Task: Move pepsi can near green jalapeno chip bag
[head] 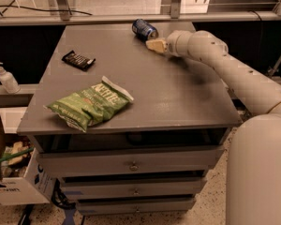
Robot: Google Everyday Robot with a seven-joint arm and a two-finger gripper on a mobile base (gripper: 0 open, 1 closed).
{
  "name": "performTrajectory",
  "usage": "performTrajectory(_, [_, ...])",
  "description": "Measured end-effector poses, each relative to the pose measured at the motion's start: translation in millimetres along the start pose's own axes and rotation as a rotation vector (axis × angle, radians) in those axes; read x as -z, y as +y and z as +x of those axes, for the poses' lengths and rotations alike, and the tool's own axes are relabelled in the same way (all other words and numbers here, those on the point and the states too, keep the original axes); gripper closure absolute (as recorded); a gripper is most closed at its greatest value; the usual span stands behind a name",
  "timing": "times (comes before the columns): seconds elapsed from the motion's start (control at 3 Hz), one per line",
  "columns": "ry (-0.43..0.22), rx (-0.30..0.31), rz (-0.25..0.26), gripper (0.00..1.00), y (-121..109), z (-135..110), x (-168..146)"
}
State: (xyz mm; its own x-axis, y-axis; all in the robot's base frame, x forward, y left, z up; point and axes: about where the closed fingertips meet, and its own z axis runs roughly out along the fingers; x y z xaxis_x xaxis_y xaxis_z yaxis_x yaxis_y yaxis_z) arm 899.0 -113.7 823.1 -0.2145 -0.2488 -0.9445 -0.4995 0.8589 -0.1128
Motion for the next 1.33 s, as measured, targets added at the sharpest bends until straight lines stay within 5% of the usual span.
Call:
performTrajectory(0.33, [-0.026, -0.059, 0.003, 0.0, -13, -8, 9])
performTrajectory(0.67, [-0.077, -0.209, -0.033, 0.0, -28, -18, 18])
performTrajectory(1.0, [-0.116, -0.338, -0.086, 0.0, -32, -29, 26])
performTrajectory(1.33, [-0.129, -0.4, -0.15, 0.0, -22, -35, 27])
